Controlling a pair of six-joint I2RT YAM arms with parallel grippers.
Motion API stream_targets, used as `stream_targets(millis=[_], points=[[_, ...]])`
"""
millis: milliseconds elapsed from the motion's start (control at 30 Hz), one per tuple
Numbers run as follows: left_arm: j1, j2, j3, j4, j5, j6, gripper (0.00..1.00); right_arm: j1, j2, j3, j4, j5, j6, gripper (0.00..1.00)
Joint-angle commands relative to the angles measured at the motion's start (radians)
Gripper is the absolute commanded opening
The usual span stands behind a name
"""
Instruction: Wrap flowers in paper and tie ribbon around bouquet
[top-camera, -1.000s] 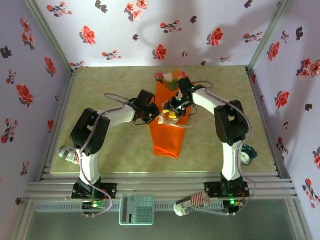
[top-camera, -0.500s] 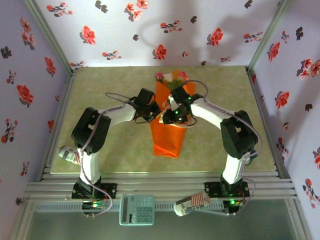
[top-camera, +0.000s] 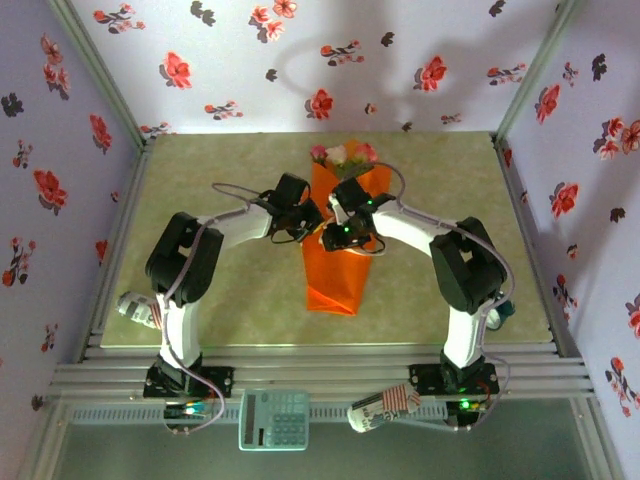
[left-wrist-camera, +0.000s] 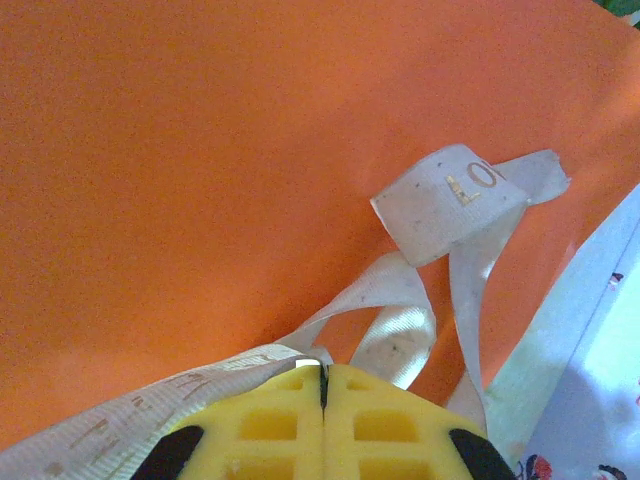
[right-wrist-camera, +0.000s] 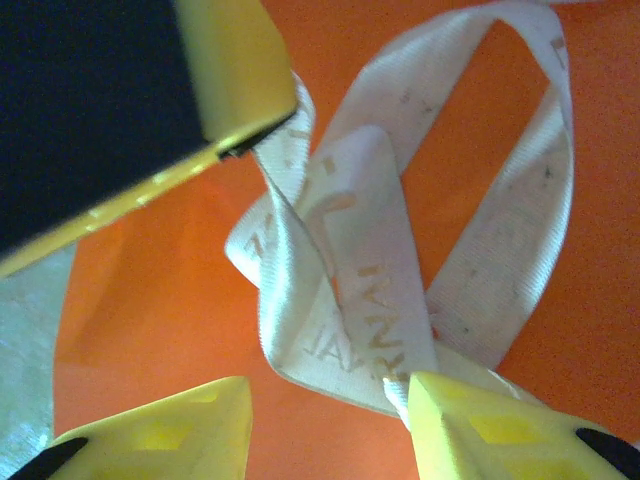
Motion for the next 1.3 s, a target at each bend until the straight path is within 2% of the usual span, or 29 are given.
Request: stream_targets(millis=[0, 267, 400, 433, 600, 700, 800, 833, 967, 1000, 1100, 1267], points=[[0.015, 0.028, 0.018, -0.012, 0.034, -0.033, 0.0, 0.016, -0.03, -0.022, 0.055, 0.04, -0.018, 0.49], [0.028, 0.033, 0.03, -0.028, 0.063, -0.066, 0.0, 0.05, 0.003, 0.001, 0.032, 0.1, -0.052, 0.49], [0.028, 0.036, 0.044, -0.043, 0.068, -0.059, 0.0, 0.05, 0.021, 0.01, 0.038, 0.128, -0.04, 0.41], [0.028, 0.036, 0.042, -0.043, 0.07, -0.059, 0.0, 0.05, 0.028, 0.019, 0.036, 0.13, -0.038, 0.38], [0.028, 0.031, 0.042, -0.049, 0.07, -0.051, 0.0, 0.048, 0.052, 0.062, 0.017, 0.134, -0.027, 0.1], [0.028, 0.016, 0.04, -0.054, 0.061, -0.051, 0.0, 0.041, 0.053, 0.064, 0.011, 0.146, -0.012, 0.0], [0.027, -0.004, 0.033, -0.06, 0.055, -0.05, 0.02, 0.026, 0.041, 0.054, 0.015, 0.135, 0.003, 0.0], [0.028, -0.011, 0.031, -0.066, 0.051, -0.051, 0.06, 0.022, 0.037, 0.051, 0.018, 0.13, 0.004, 0.0], [0.028, -0.063, 0.016, -0.126, 0.012, -0.027, 0.37, 0.001, 0.032, 0.058, 0.019, 0.073, 0.016, 0.0], [0.026, -0.083, 0.012, -0.149, -0.005, -0.009, 0.41, -0.01, 0.034, 0.063, 0.016, 0.049, 0.021, 0.0], [0.023, -0.154, -0.018, -0.216, -0.063, 0.038, 0.42, -0.045, 0.051, 0.083, 0.002, -0.05, 0.042, 0.0], [0.0, -0.199, -0.055, -0.298, -0.075, 0.189, 0.3, -0.095, 0.127, 0.152, -0.08, -0.193, 0.051, 0.0]])
